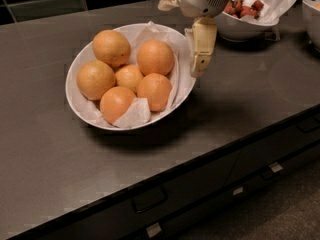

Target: Pick orange from white bowl

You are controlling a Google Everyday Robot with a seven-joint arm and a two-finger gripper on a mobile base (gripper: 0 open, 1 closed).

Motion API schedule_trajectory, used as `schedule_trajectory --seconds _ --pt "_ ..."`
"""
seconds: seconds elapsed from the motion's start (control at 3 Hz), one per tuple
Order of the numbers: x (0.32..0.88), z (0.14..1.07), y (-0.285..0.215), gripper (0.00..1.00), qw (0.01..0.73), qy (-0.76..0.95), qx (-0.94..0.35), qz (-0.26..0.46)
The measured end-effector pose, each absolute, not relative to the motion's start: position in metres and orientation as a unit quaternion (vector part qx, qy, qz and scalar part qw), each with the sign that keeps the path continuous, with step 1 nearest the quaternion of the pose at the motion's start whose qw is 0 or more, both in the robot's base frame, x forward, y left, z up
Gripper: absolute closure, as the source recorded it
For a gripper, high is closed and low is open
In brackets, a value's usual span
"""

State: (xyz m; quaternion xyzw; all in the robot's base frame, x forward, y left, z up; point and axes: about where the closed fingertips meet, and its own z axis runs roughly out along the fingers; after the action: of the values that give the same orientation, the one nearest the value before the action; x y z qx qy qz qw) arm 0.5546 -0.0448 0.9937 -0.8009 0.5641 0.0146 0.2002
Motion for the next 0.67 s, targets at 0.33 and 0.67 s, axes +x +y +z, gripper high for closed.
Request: schedule_trajectory --seconds 0.33,0.67 --pt "0.559 0.990 -0.033 0.10 0.198 0.552 -0.810 0.024" --pt "0.563 0.985 -0.022 0.21 0.194 0.541 -0.818 0.036"
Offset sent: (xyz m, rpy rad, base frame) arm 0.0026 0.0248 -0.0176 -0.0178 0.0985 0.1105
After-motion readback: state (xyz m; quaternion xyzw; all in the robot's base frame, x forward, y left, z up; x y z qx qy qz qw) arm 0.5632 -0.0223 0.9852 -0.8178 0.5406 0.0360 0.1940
